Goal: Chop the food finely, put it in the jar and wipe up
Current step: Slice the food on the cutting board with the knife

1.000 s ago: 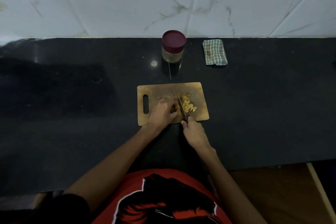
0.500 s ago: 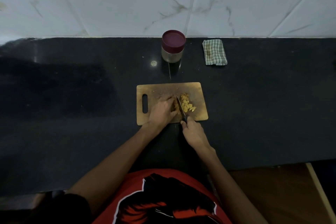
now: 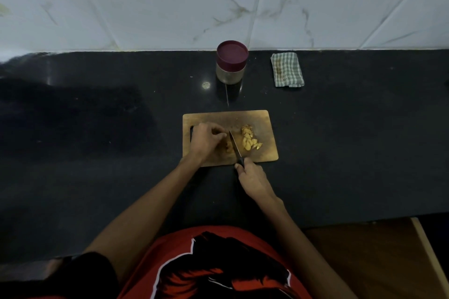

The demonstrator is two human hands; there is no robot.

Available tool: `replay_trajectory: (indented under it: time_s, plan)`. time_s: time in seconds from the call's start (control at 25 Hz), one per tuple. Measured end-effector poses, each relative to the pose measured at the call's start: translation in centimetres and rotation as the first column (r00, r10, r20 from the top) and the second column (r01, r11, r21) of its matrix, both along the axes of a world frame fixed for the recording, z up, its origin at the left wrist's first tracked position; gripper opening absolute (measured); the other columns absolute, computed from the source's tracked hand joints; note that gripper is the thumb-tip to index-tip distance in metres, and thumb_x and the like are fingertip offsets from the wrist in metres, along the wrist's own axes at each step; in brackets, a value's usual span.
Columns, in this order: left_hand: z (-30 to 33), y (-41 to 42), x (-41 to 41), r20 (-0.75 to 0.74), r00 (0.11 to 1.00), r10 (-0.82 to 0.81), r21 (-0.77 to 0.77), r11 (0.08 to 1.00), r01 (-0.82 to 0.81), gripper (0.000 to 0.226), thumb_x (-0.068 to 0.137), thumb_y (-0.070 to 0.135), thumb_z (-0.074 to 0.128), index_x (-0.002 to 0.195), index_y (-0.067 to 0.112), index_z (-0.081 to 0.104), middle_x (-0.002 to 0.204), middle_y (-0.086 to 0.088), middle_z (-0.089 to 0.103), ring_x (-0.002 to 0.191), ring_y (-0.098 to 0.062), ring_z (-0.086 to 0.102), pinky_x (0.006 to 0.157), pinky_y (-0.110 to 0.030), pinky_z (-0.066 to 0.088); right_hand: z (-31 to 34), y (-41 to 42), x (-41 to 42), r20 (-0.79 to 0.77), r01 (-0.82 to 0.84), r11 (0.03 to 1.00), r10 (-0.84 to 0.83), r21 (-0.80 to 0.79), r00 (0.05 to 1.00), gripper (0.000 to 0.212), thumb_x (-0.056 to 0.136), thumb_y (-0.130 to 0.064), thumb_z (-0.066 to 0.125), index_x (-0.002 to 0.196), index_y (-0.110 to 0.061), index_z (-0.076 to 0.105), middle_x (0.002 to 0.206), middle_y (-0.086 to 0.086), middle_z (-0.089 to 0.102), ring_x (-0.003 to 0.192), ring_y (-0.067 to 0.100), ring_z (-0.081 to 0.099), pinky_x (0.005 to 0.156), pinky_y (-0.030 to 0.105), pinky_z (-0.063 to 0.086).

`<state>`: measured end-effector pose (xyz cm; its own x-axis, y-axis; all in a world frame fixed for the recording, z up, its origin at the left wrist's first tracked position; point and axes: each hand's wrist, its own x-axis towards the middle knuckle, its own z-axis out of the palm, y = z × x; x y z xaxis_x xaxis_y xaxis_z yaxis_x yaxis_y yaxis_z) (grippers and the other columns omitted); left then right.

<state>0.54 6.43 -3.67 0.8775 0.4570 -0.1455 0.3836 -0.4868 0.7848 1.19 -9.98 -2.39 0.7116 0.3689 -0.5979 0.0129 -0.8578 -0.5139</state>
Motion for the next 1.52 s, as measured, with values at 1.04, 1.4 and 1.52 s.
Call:
replay_trajectory:
  time_s: [1.04,1.4,1.52]
  plan:
    - [-0.6,-0.8,1.5,0.030,0.992,-0.120,-0.002,0.993,0.120,0.016,0.083,0.005,0.067,0.098,0.007,0.071,0.102,-0.004,0.071,0.091,-0.004,0.063,0.080,-0.012,0.050,0.1,0.8,1.4,0.094,0.029,1.000,-0.029,0.001,0.995,0.023,0.105,-0.034,0.038,0.111,-0.014,0.048,0.108,0.010,0.058,0.101,0.027,0.058,0.088,0.048,0.049]
    - [-0.5,-0.7,1.9,-0.004,0.993,-0.121,-0.004,0.993,0.121,0.012,0.083,0.003,0.066,0.093,0.008,0.072,0.097,-0.003,0.071,0.086,-0.001,0.061,0.068,0.001,0.043,0.6,2.3,1.8,0.173,-0.024,0.985,0.054,-0.172,0.983,0.026,0.104,-0.023,0.040,0.124,-0.009,0.047,0.115,0.013,0.059,0.105,0.028,0.058,0.074,0.038,0.042]
    - [-0.5,-0.6,2.0,0.017,0.991,-0.129,0.009,0.992,0.129,0.011,0.082,0.002,0.067,0.090,0.007,0.073,0.093,-0.004,0.072,0.087,-0.007,0.065,0.076,-0.007,0.047,0.8,3.3,2.8,0.155,-0.031,0.985,0.058,-0.170,0.986,0.027,0.101,-0.019,0.043,0.125,-0.006,0.048,0.118,0.015,0.060,0.107,0.032,0.060,0.080,0.040,0.047]
